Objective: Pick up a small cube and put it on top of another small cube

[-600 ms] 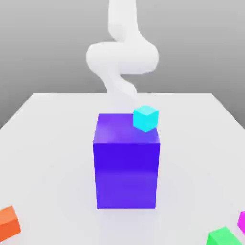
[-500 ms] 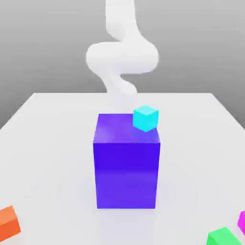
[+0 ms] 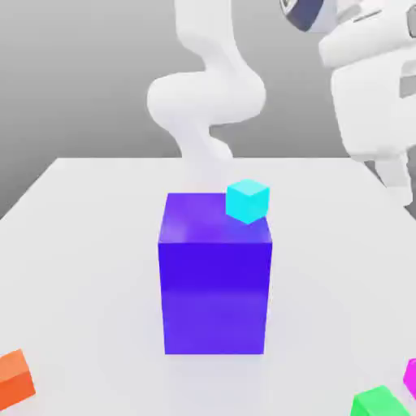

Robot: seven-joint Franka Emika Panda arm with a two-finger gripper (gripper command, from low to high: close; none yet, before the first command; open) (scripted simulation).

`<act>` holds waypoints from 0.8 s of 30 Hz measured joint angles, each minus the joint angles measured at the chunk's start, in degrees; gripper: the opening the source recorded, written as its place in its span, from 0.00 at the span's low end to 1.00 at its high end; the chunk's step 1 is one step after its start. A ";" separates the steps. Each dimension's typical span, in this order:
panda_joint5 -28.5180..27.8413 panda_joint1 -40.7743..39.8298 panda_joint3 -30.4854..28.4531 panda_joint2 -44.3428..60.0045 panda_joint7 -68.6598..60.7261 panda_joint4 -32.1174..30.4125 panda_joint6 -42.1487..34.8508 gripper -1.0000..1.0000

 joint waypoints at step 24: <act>-12.92 9.83 3.33 35.79 -16.21 4.30 14.71 0.00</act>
